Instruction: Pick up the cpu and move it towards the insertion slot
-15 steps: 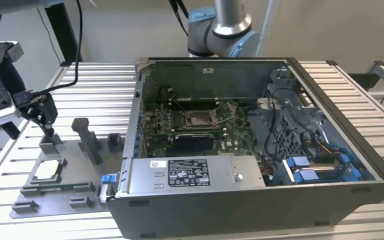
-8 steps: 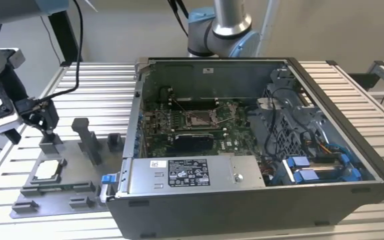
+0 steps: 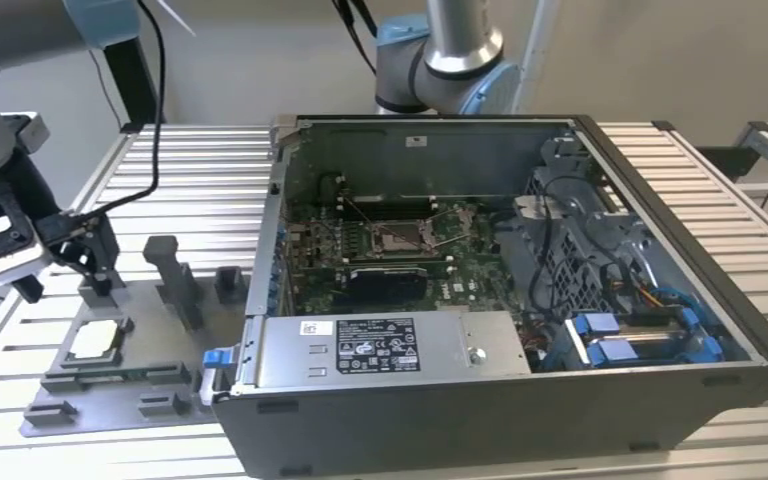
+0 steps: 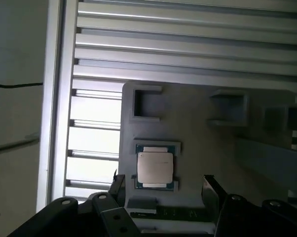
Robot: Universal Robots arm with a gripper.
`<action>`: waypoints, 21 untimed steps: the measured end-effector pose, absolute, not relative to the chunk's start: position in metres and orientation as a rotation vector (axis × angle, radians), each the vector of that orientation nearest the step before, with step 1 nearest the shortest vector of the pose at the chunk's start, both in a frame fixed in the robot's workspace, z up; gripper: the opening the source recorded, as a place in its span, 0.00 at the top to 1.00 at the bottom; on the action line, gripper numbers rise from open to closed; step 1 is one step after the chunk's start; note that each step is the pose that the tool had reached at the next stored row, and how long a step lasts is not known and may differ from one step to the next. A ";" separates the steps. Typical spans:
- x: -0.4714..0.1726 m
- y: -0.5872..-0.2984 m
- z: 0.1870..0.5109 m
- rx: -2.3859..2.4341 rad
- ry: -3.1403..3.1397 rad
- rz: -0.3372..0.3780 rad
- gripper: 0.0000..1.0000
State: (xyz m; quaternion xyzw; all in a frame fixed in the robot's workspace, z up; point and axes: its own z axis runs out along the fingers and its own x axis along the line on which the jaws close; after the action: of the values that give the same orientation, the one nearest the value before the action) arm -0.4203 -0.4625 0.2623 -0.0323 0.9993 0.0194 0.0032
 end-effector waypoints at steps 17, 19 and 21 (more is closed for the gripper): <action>-0.423 -0.467 0.231 -0.107 3.133 0.061 0.00; -0.423 -0.467 0.228 -0.107 3.133 0.061 0.00; -0.423 -0.467 0.224 -0.109 3.133 0.061 0.00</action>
State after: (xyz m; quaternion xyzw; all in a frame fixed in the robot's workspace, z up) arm -0.4228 -0.4668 0.2242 -0.0347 0.9992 0.0194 0.0031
